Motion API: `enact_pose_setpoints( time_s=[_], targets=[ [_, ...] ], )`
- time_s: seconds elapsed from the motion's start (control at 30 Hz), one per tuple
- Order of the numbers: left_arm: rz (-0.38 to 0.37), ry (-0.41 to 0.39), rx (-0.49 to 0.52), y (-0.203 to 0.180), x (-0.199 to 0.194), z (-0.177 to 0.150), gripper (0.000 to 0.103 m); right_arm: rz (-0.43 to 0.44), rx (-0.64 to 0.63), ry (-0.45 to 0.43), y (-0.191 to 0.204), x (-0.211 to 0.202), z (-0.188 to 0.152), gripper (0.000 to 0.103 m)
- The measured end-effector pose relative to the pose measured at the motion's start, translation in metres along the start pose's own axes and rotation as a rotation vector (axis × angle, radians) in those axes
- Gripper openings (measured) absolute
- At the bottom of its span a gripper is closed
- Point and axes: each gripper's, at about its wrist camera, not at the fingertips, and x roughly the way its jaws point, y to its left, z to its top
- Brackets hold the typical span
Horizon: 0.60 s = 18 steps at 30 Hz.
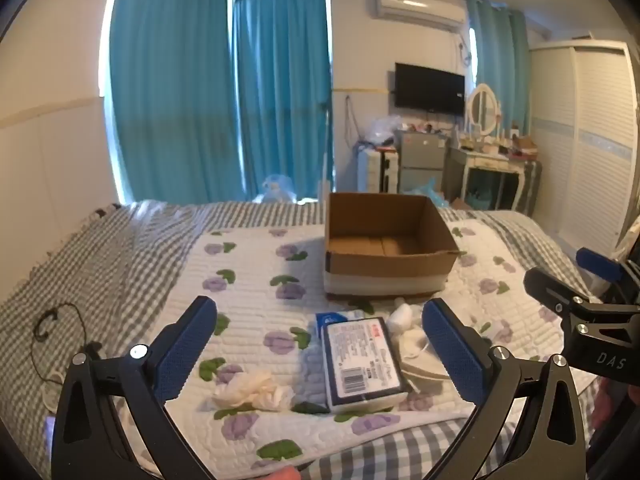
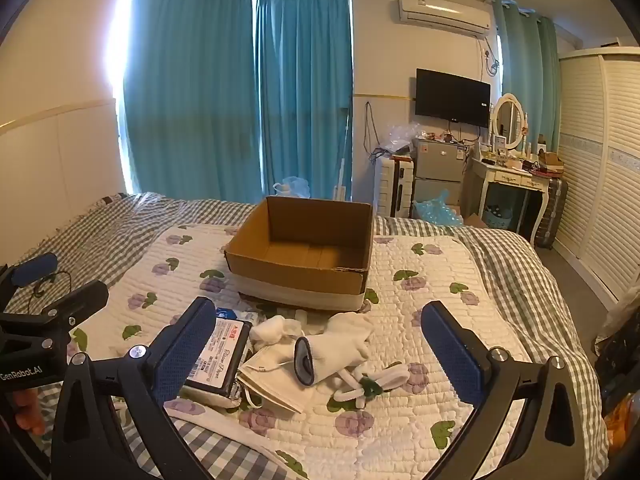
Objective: Organize soft objects
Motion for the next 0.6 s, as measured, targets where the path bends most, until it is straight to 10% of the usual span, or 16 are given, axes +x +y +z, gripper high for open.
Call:
enact_pose_setpoints(
  time_s=[0.6],
  targets=[
    [0.005, 0.003, -0.009, 0.0059, -0.0016, -0.0016, 0.103, 0.004, 0.004, 0.0, 0.0014, -0.0023, -0.0005, 0.103]
  ],
)
